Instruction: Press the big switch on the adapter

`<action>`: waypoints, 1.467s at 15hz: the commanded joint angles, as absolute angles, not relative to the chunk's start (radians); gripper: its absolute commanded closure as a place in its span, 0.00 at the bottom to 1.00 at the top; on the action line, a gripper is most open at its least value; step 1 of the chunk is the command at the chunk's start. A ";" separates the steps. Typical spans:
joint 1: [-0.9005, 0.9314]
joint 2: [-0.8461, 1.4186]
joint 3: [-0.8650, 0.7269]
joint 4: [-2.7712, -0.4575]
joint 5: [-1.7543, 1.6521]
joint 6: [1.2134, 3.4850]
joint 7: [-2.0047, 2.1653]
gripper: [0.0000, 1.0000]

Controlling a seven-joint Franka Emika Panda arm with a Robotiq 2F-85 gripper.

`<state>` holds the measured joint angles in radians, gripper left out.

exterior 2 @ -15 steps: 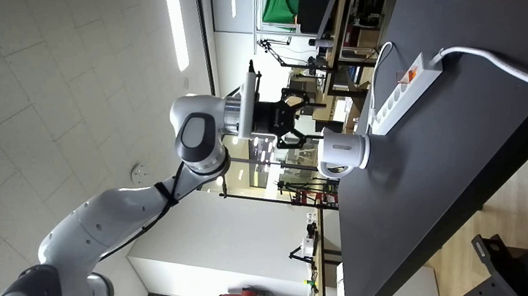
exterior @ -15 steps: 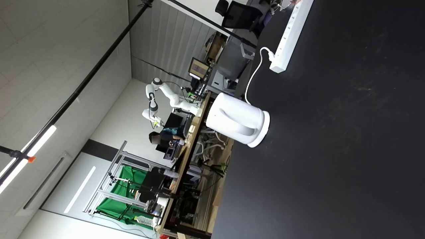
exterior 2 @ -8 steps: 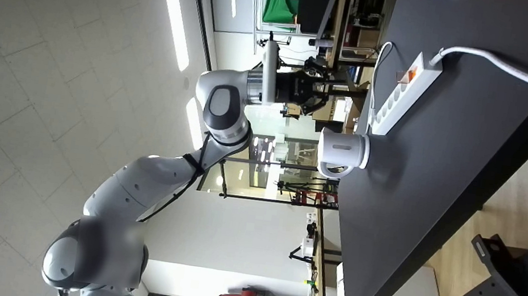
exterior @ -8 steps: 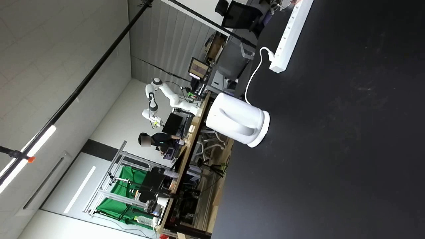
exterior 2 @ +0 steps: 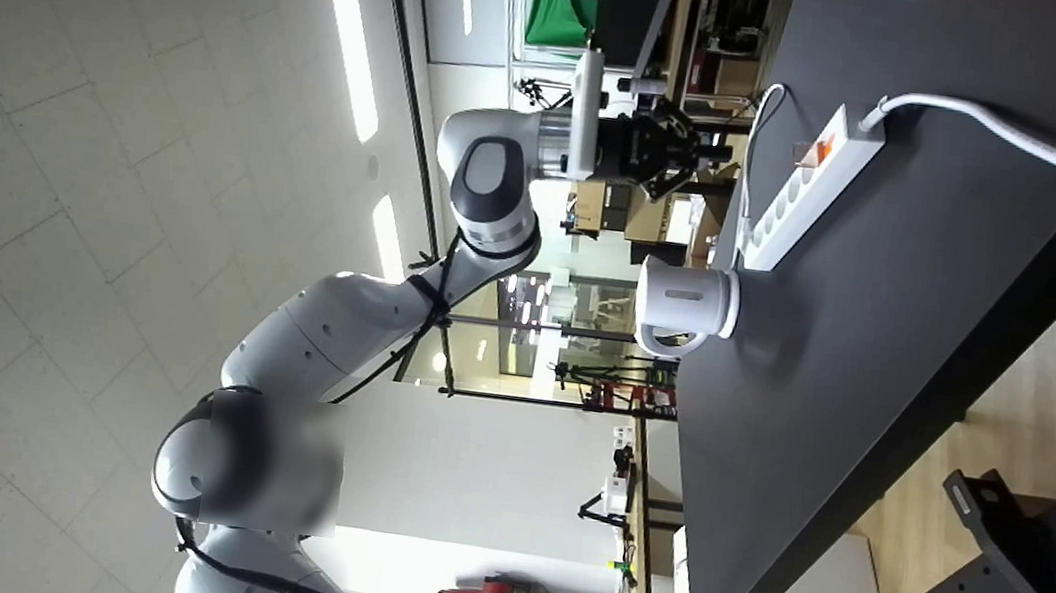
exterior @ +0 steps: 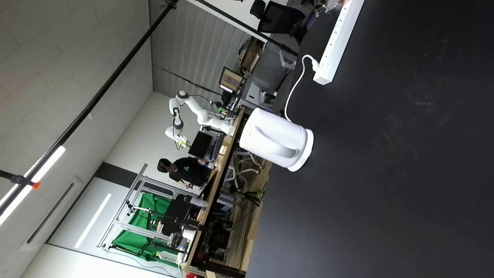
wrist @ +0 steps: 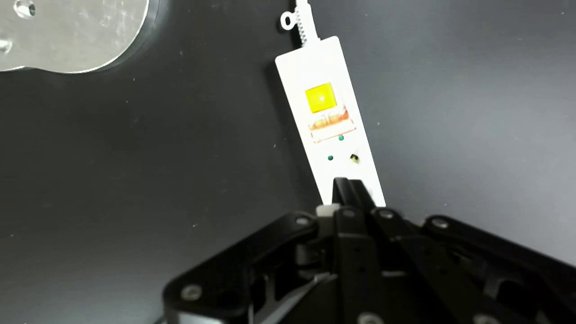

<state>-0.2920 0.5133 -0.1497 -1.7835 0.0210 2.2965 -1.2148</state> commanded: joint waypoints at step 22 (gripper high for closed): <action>-0.373 0.650 -0.111 -1.649 -0.048 2.170 -1.334 1.00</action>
<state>-0.3575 0.6501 -0.1246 -1.6491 -0.0267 2.1589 -1.3033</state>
